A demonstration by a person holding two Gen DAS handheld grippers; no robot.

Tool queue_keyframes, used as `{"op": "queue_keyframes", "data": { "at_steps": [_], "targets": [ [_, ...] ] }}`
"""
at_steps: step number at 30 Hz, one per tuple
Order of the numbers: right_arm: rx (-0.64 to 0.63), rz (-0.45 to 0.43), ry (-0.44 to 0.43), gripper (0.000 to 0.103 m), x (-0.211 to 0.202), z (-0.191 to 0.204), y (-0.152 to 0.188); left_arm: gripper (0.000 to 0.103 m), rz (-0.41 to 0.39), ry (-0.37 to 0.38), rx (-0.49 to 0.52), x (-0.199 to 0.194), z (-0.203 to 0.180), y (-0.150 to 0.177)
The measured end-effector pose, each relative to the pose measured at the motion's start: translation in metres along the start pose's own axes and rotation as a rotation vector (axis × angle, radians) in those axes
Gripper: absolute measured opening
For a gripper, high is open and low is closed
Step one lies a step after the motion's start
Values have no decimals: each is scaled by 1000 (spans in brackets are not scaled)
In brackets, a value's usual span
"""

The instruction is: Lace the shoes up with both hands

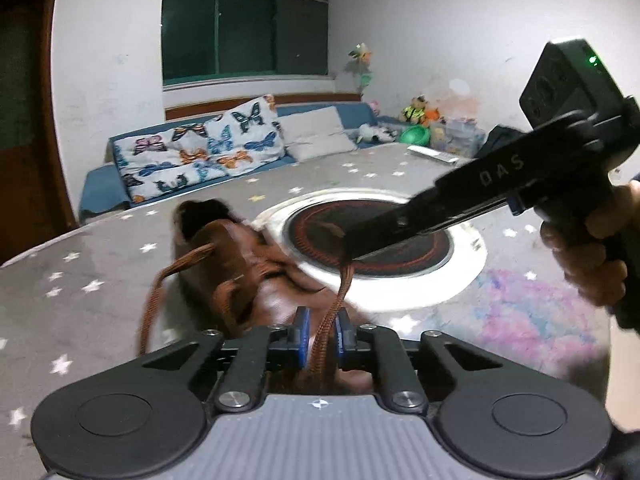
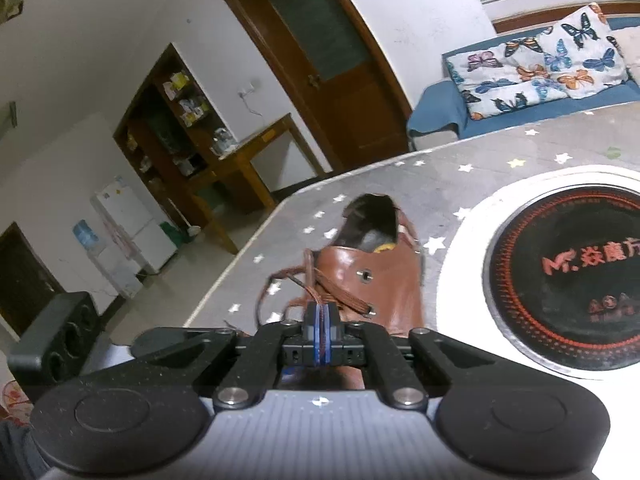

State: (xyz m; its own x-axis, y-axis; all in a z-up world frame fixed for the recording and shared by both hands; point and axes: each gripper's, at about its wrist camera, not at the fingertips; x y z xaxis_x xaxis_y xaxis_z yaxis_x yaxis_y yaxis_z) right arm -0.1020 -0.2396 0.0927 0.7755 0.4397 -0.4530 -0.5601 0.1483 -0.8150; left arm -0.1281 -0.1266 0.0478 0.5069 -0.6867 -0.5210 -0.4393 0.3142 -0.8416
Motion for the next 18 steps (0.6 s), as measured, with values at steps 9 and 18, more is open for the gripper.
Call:
{"op": "queue_keyframes", "data": {
  "at_steps": [9, 18],
  "targets": [
    [-27, 97, 57, 6, 20, -7, 18, 36, 26, -60, 34, -11, 15, 5],
    [-130, 102, 108, 13, 16, 3, 17, 41, 16, -23, 112, -7, -2, 4]
  ]
}}
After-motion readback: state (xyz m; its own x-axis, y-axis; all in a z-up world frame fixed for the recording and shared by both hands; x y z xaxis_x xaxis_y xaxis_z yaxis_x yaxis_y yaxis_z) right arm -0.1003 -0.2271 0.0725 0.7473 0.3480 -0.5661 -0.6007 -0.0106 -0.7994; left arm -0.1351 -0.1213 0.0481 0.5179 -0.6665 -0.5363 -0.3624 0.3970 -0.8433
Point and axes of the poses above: each gripper's, at about its wrist camera, not at the fingertips, and x roughly the way its jaws point, z to its left, y to its underside, and after that the axes turned 11 degrees about -x, right-handed
